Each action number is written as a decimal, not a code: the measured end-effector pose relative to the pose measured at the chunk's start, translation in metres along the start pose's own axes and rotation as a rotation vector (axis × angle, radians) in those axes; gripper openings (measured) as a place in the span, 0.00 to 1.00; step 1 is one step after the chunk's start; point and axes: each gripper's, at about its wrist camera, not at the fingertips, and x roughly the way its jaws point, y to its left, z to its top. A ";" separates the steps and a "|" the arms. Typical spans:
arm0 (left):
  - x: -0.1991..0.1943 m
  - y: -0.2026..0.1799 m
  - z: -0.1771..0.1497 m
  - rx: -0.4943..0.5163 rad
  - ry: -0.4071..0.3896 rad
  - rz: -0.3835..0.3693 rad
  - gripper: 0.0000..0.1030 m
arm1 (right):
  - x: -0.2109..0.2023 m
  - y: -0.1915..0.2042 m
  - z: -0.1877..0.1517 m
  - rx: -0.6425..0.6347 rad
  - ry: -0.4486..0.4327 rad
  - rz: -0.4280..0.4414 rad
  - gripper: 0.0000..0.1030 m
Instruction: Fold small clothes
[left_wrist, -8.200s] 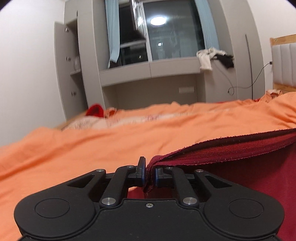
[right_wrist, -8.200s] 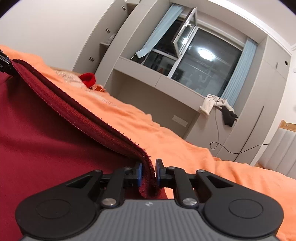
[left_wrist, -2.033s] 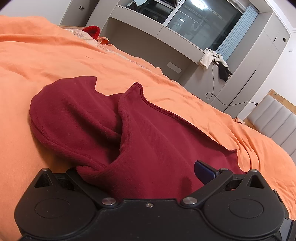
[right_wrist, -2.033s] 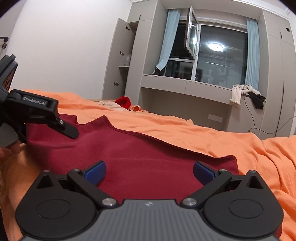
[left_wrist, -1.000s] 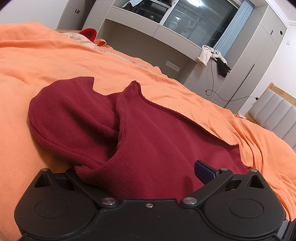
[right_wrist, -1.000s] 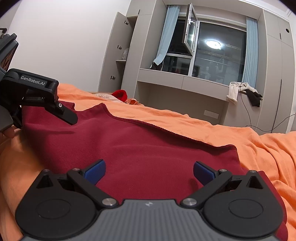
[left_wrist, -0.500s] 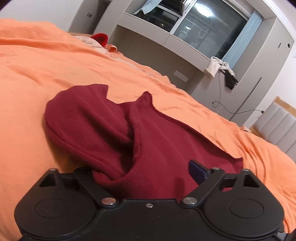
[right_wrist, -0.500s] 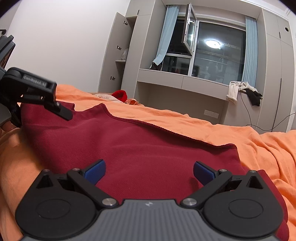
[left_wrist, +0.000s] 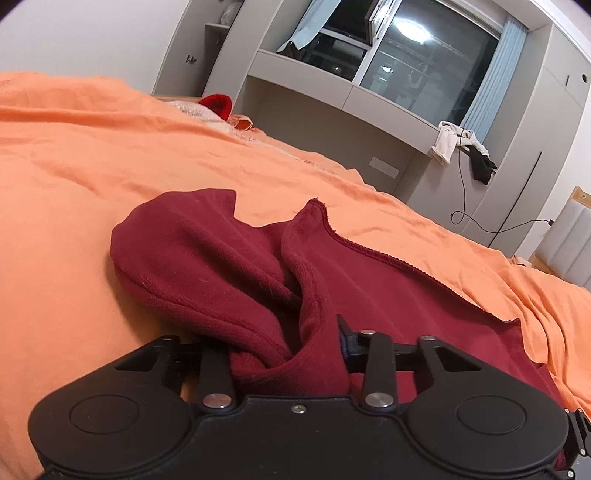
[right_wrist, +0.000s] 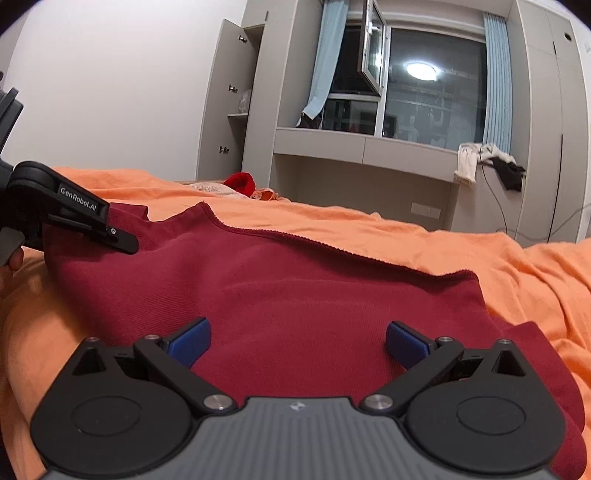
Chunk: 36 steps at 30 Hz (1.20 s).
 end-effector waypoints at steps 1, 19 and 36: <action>0.000 -0.001 0.001 0.006 -0.006 -0.003 0.28 | 0.000 -0.001 0.002 0.008 0.013 0.005 1.00; -0.017 -0.146 0.039 0.448 -0.111 -0.109 0.12 | -0.054 -0.127 0.054 0.284 0.027 -0.080 1.00; -0.025 -0.249 -0.081 0.899 0.049 -0.334 0.36 | -0.077 -0.269 -0.003 0.842 0.132 -0.125 1.00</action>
